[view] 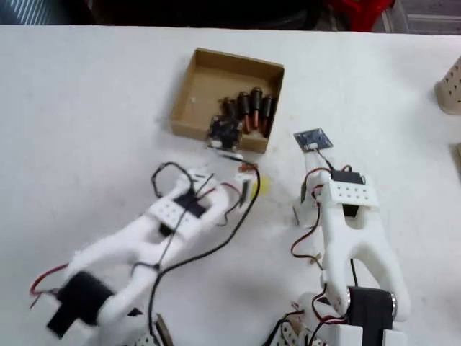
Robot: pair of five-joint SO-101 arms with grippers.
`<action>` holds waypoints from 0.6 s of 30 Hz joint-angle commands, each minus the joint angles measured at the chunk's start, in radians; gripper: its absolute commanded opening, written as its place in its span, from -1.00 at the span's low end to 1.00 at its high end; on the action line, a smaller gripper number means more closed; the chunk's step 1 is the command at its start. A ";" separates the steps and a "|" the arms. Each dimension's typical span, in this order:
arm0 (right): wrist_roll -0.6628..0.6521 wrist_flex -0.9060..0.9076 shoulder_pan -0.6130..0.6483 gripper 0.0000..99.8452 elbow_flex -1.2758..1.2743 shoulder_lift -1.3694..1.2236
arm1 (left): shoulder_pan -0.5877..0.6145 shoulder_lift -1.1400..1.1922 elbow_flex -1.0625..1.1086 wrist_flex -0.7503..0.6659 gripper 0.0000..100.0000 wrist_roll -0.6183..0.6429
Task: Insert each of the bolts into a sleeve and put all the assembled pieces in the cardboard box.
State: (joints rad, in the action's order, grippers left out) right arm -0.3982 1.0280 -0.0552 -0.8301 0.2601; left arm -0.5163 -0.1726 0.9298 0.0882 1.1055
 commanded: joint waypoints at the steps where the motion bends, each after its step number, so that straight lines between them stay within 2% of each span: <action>1: 0.000 -0.013 -0.008 -0.97 0.006 0.042 | 0.042 0.272 -0.272 0.068 -0.51 0.074; 5: 0.000 -0.015 -0.004 -0.97 0.006 0.042 | 0.059 0.335 -0.399 0.187 -0.47 0.129; 11: -0.049 -0.035 -0.004 -0.97 -0.002 0.042 | 0.074 0.325 -0.422 0.272 -0.45 0.141; 14: -0.054 -0.035 -0.002 -0.97 -0.009 0.042 | 0.094 0.351 -0.453 0.324 -0.53 0.141; 18: -0.054 -0.035 -0.002 -0.97 -0.009 0.042 | 0.139 0.412 -0.506 0.367 -0.76 0.143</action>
State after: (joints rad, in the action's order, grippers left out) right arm -0.4365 1.0019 -0.0552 -0.8470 0.2601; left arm -0.4273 0.2079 0.5079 0.4120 1.2359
